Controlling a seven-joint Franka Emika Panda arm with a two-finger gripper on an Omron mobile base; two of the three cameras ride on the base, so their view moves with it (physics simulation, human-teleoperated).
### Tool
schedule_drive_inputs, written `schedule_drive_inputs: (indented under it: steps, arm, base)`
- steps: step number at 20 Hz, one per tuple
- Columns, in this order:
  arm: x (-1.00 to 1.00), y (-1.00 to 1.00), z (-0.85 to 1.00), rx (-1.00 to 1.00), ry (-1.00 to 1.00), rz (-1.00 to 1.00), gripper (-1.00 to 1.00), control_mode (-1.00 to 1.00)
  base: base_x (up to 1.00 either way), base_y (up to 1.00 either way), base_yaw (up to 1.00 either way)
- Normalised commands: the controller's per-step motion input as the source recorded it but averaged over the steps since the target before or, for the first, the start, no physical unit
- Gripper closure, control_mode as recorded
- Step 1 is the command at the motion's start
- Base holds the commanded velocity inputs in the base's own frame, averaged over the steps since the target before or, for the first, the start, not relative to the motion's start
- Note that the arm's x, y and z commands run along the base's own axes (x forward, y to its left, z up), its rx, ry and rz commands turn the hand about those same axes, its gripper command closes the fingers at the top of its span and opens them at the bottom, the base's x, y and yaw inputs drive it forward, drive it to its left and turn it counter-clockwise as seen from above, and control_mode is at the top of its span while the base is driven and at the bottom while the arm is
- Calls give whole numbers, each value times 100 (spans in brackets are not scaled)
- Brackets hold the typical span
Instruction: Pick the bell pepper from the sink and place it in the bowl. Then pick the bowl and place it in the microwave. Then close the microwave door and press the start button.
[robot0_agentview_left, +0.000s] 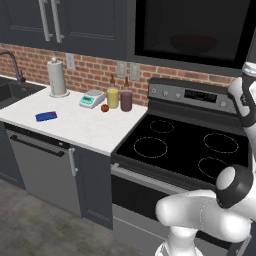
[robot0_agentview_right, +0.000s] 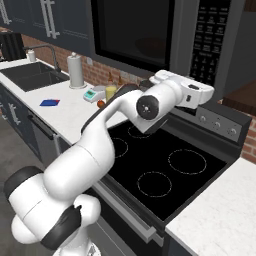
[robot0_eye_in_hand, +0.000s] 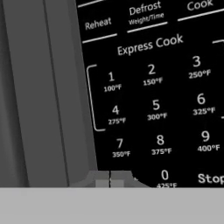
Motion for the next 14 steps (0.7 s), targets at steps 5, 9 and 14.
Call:
schedule_drive_inputs:
  steps: [5, 9, 14]
  arm:
    - [79, -35, -23, 0, 0, 5, 100, -100]
    - [36, -9, -24, 0, 0, 4, 100, -100]
    - [-35, 49, 0, 0, -8, 0, 100, -100]
  base:
    - [0, 0, 0]
    - [0, 0, 0]
    - [0, 0, 0]
